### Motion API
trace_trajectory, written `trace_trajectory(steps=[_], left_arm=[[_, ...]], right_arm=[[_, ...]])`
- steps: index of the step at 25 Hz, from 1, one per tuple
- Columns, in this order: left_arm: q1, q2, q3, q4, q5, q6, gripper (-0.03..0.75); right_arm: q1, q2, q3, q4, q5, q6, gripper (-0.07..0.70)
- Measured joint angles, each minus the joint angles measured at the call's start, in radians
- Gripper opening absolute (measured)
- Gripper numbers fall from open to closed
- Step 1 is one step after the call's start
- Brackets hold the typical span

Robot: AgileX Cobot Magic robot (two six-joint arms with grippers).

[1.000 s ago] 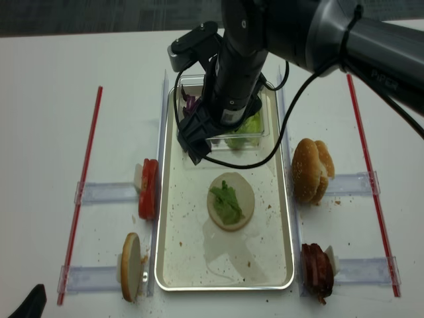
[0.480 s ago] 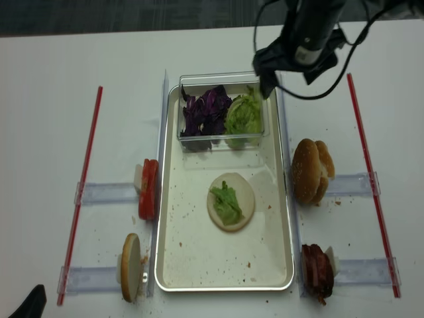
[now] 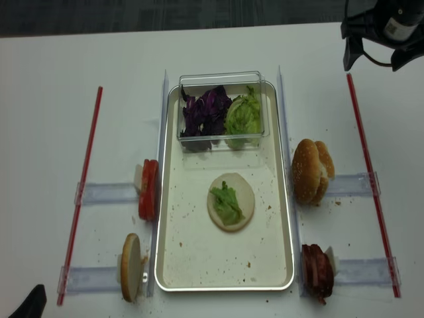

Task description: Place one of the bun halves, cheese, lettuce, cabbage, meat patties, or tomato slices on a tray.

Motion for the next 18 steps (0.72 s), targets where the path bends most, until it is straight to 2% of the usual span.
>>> trace_trajectory(steps=[6, 11, 15, 18], left_arm=[[0.000, 0.000, 0.000, 0.000, 0.000, 0.000, 0.618], [0.000, 0.000, 0.000, 0.000, 0.000, 0.000, 0.618], [0.000, 0.000, 0.000, 0.000, 0.000, 0.000, 0.618], [0.000, 0.000, 0.000, 0.000, 0.000, 0.000, 0.618]], right_arm=[[-0.002, 0.000, 0.000, -0.007, 0.016, -0.005, 0.692], [-0.002, -0.002, 0.016, -0.007, 0.067, -0.006, 0.688], [-0.002, -0.035, 0.101, -0.007, 0.071, -0.008, 0.683], [-0.002, -0.090, 0.199, -0.007, 0.051, -0.012, 0.680]])
